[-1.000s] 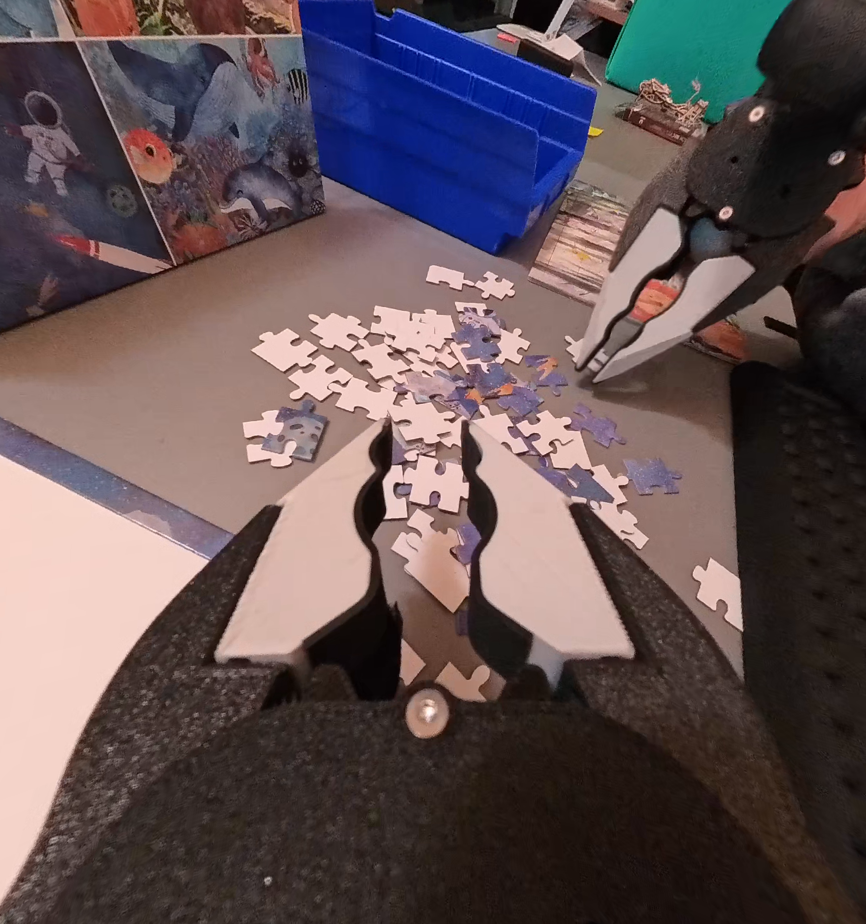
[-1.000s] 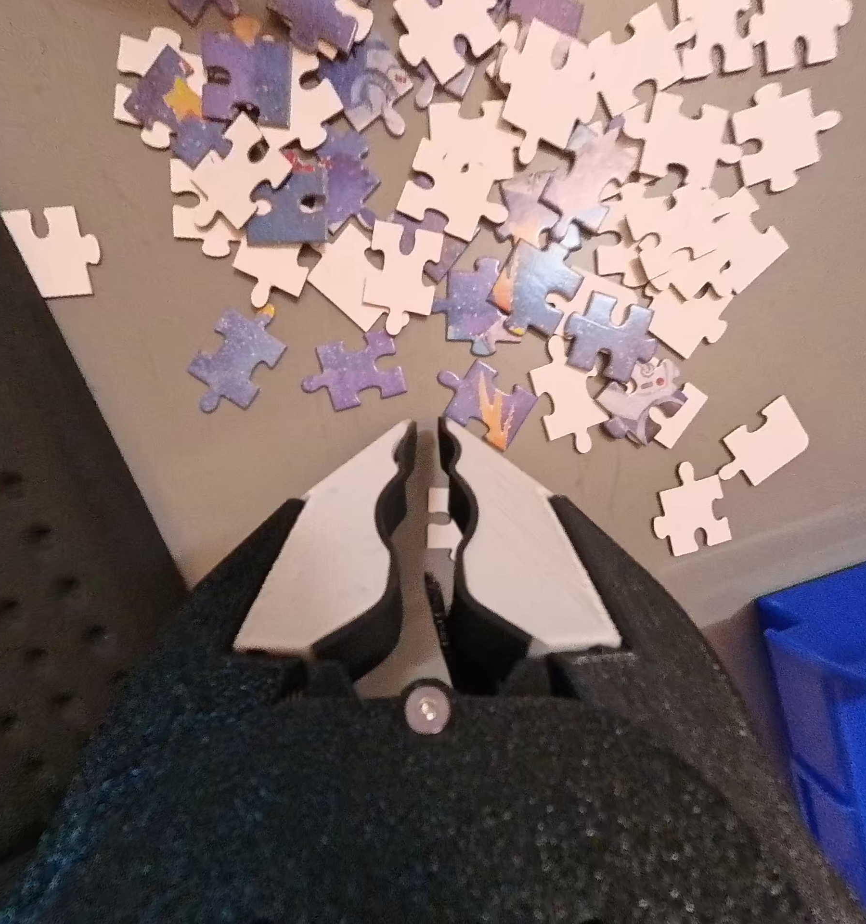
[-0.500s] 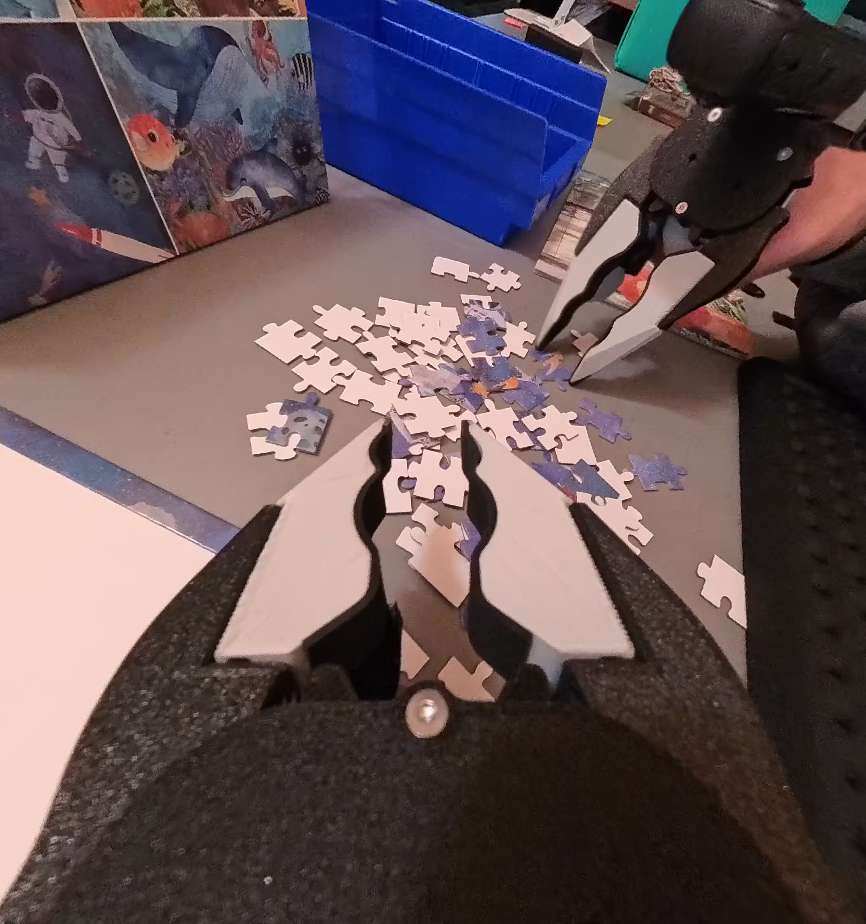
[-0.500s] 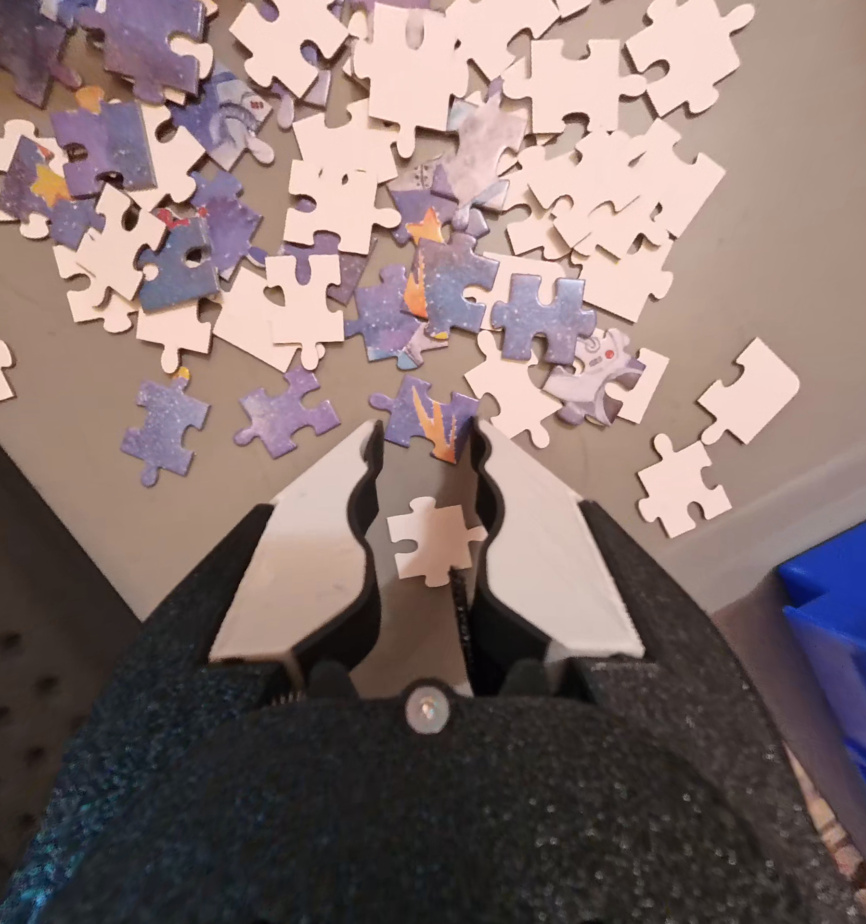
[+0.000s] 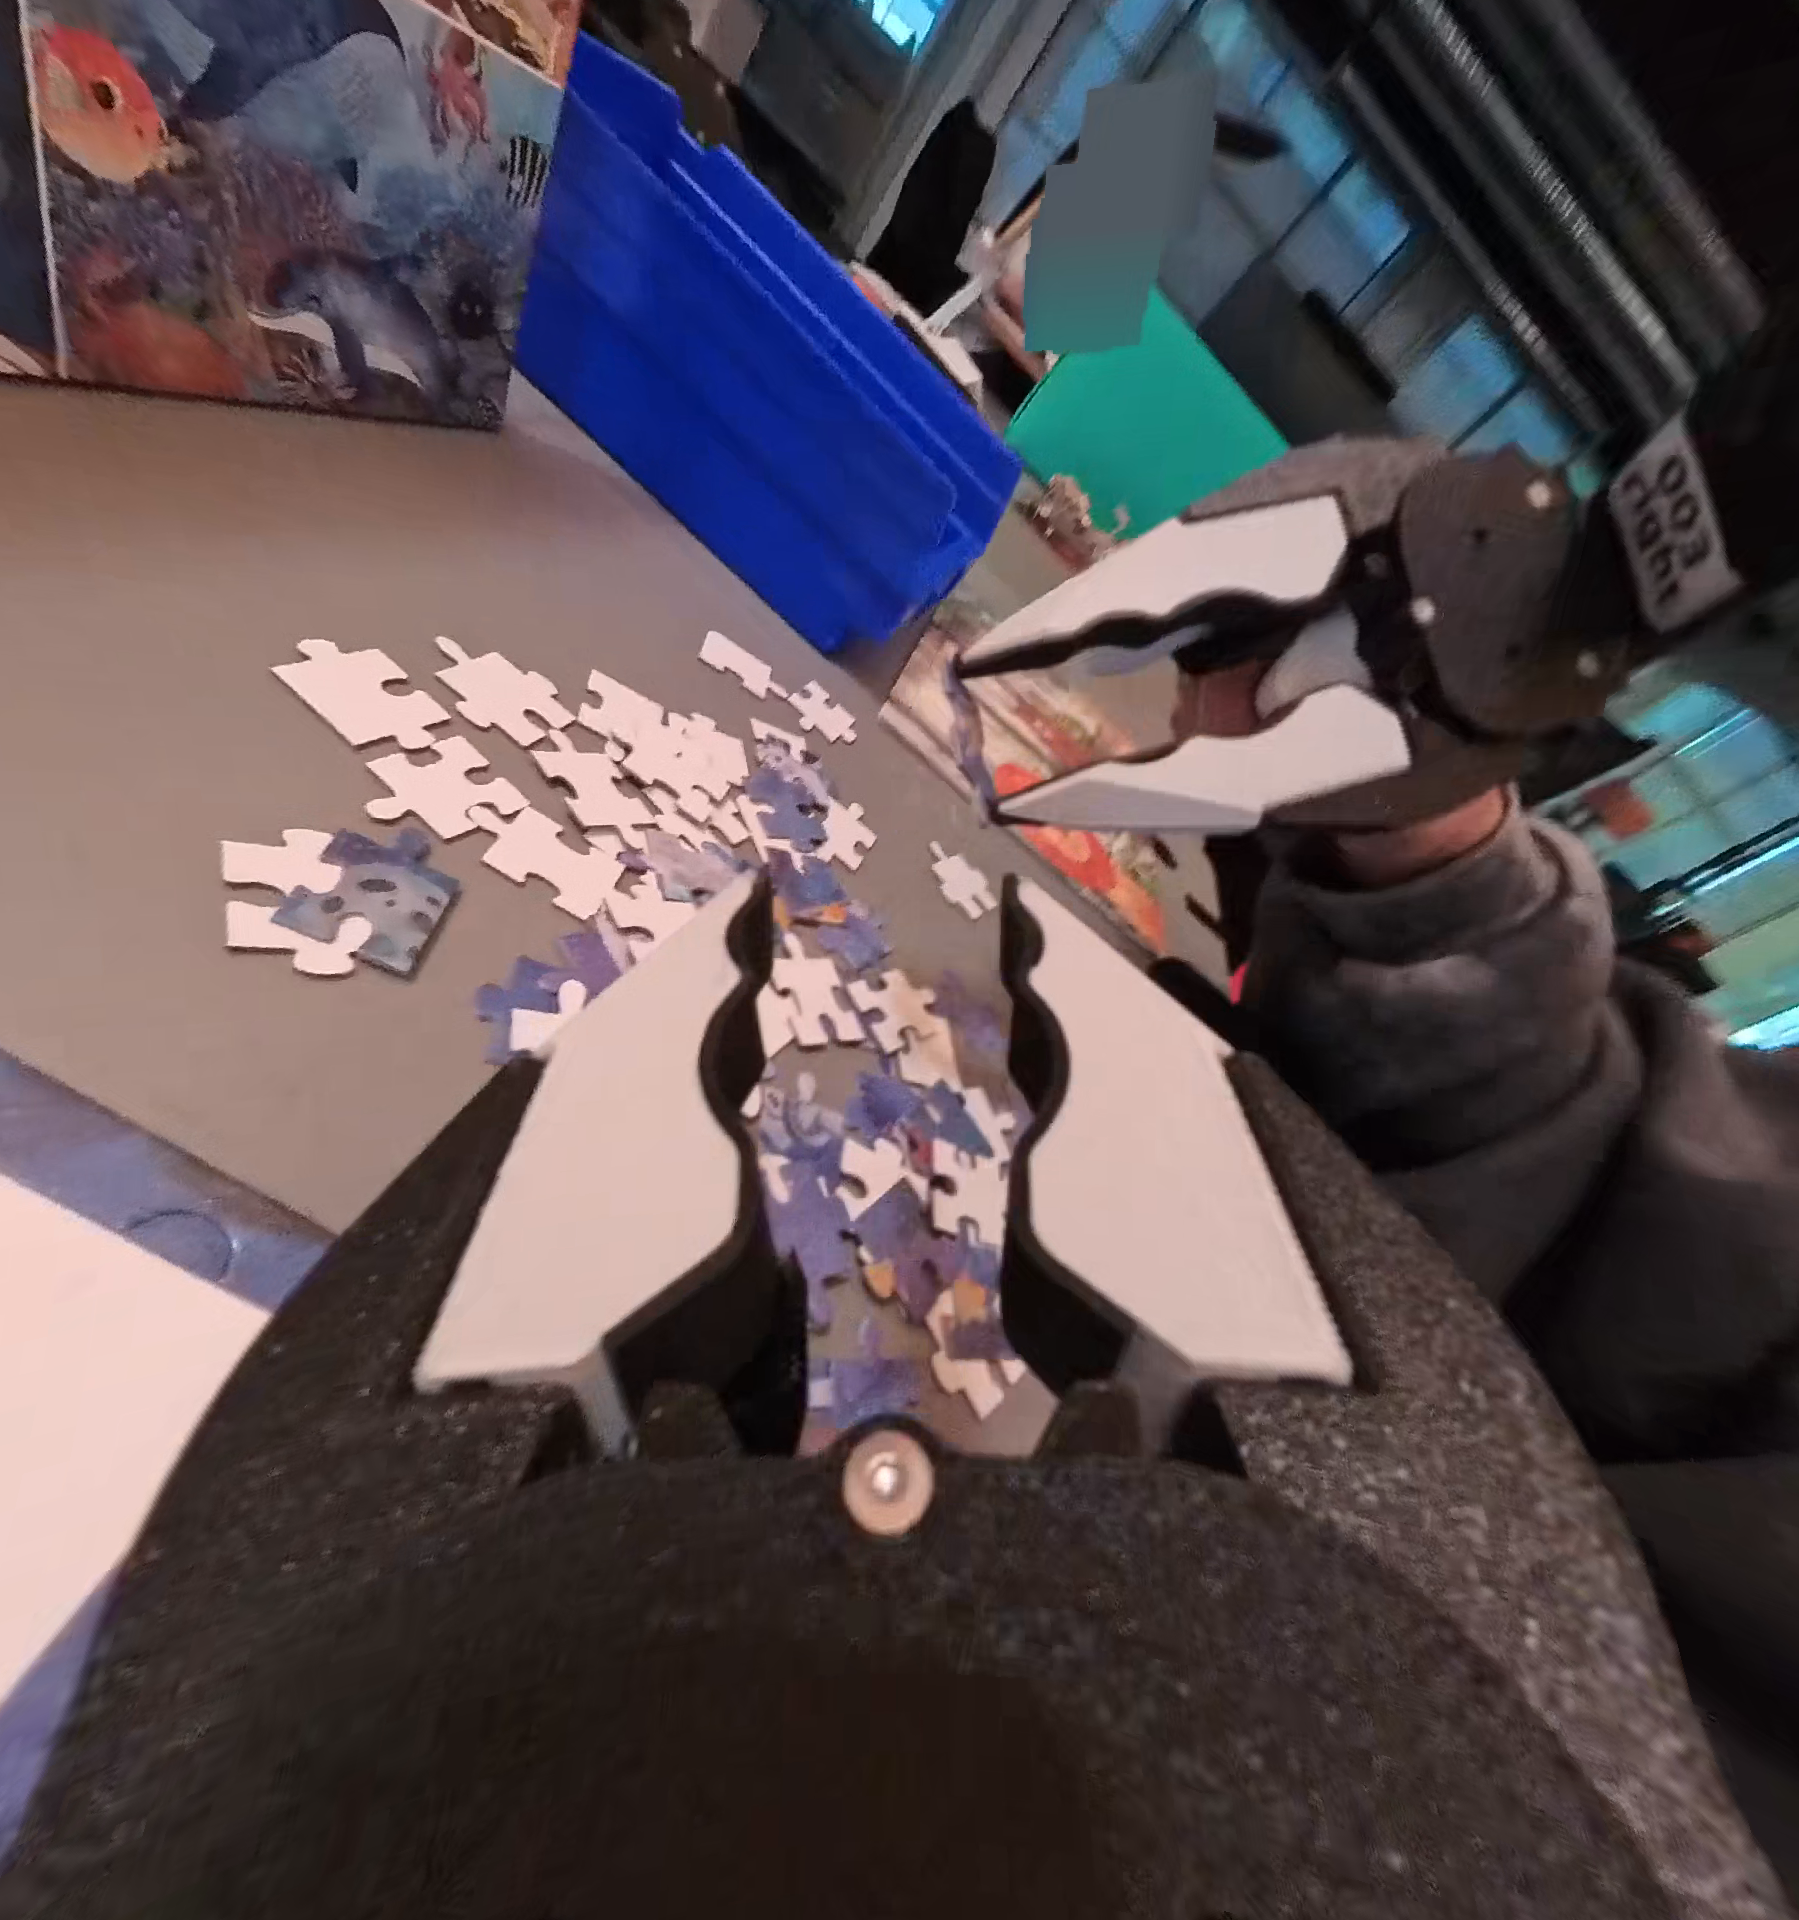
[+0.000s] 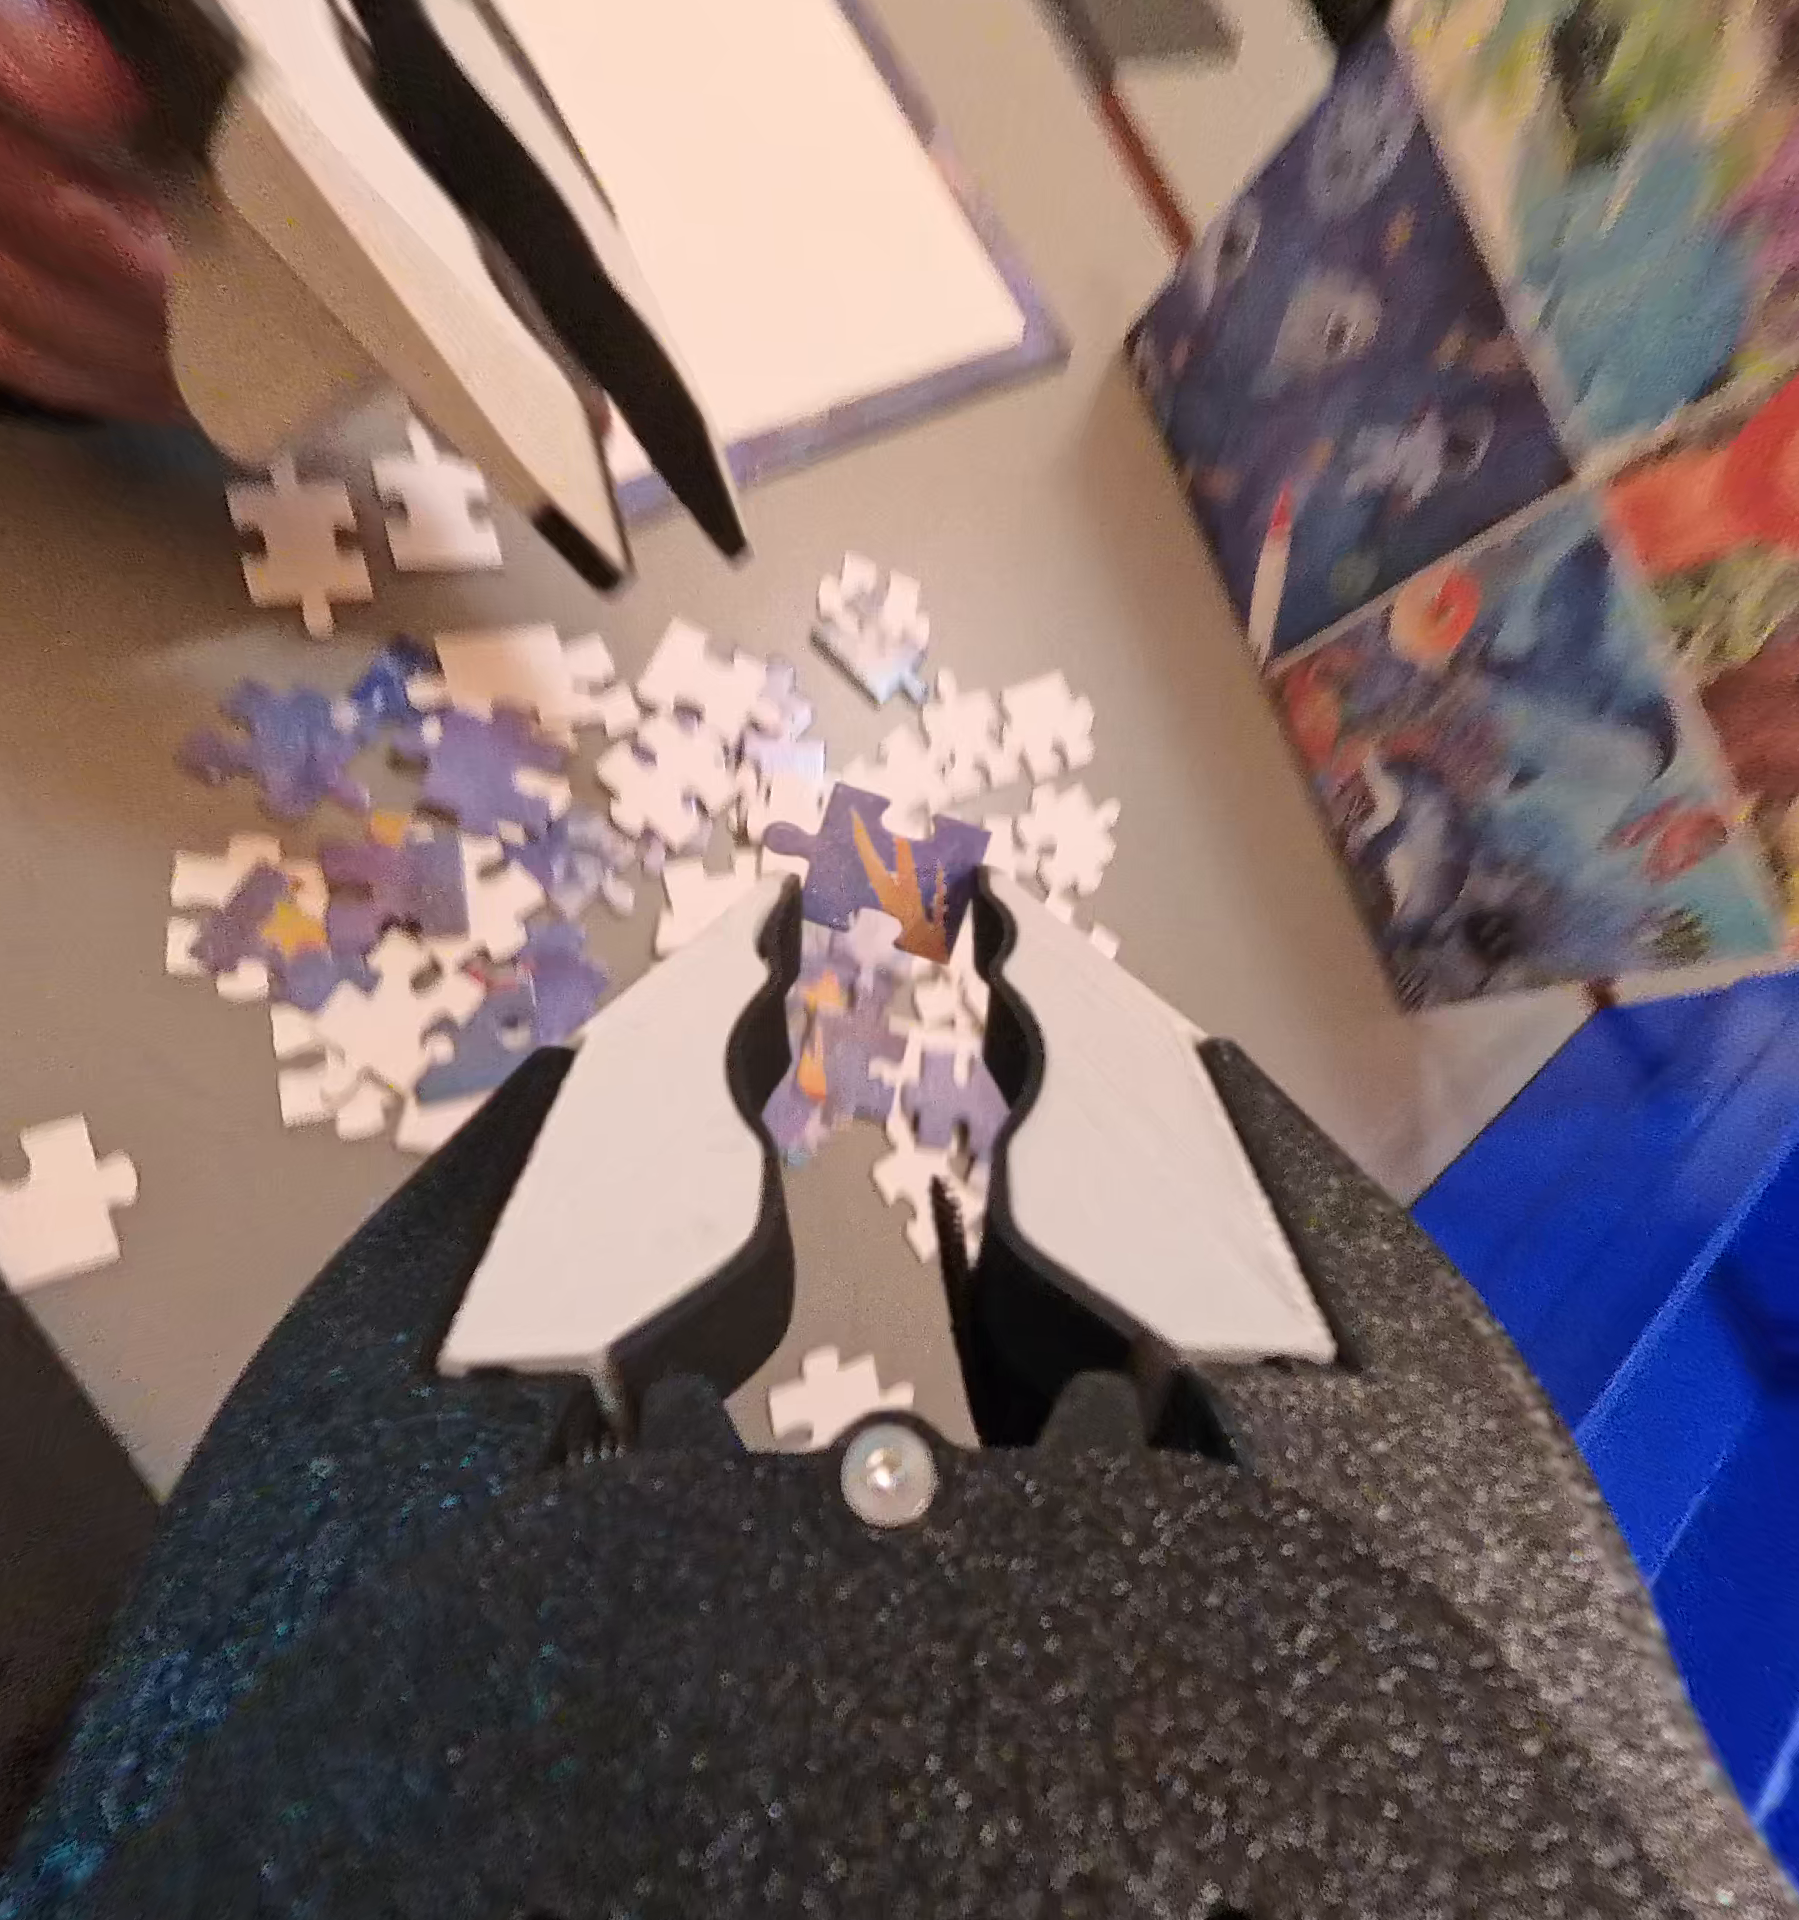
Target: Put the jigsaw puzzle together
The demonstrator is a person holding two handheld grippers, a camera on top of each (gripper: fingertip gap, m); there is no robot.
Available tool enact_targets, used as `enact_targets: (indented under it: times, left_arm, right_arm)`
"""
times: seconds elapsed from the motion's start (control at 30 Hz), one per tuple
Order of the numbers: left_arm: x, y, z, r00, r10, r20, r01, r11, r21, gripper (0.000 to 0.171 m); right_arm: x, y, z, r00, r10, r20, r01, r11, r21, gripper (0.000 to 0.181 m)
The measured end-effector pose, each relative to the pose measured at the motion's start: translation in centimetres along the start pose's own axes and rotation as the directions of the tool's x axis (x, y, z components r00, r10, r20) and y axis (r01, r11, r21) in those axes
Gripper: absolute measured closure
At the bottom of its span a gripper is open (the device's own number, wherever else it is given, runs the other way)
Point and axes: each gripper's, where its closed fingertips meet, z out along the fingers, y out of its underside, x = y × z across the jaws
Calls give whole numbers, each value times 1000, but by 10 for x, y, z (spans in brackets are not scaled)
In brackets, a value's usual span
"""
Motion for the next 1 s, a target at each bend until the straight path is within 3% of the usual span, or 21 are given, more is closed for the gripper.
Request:
enact_targets:
  times: [0.17, 0.27, 0.37, 0.47, 0.53, 0.6, 0.7, 0.77, 0.83, 0.9, 0.97, 1.0]
  left_arm:
    - [8, -24, -13, 987, -105, -122, 119, 987, 111, 126]
    - [14, -29, -20, 980, -111, -165, 134, 982, 133, 139]
    - [12, -24, -19, 983, -93, -158, 111, 988, 105, 169]
    - [1, -19, -21, 995, -40, -97, 45, 998, 52, 170]
    - [-13, -23, -29, 999, -9, -46, 11, 999, 50, 170]
    - [-25, -35, -41, 1000, 5, -15, -4, 996, 89, 170]
    - [-42, -53, -62, 1000, -13, 17, 10, 984, 180, 170]
    - [-48, -60, -73, 999, -35, 3, 33, 976, 217, 170]
    - [-56, -63, -82, 999, -47, 8, 43, 971, 236, 171]
    - [-58, -61, -87, 998, -64, -22, 67, 974, 217, 171]
    - [-53, -52, -85, 996, -61, -70, 71, 986, 153, 171]
    - [-49, -46, -82, 995, -48, -86, 58, 992, 110, 171]
  right_arm:
    - [-19, -65, 8, 998, -60, -20, 62, 991, 119, 148]
    - [-31, -77, 17, 996, -83, -20, 85, 986, 142, 148]
    - [-35, -81, 23, 997, -72, -13, 73, 985, 156, 148]
    - [-32, -81, 25, 993, -114, 26, 110, 985, 135, 156]
    - [-7, -86, 21, 986, -165, 32, 162, 983, 82, 156]
    - [25, -98, 22, 991, -120, 57, 119, 992, 34, 150]
    - [98, -116, 44, 990, 27, -141, -12, 994, 106, 149]
    - [116, -108, 70, 968, 180, -176, -153, 976, 157, 147]
    - [96, -110, 90, 948, 313, -61, -287, 921, 263, 146]
    - [56, -125, 92, 886, 407, 220, -463, 791, 400, 153]
    - [-1, -140, 83, 699, 358, 619, -646, 687, 332, 153]
    - [-18, -143, 81, 619, 335, 711, -675, 690, 263, 149]
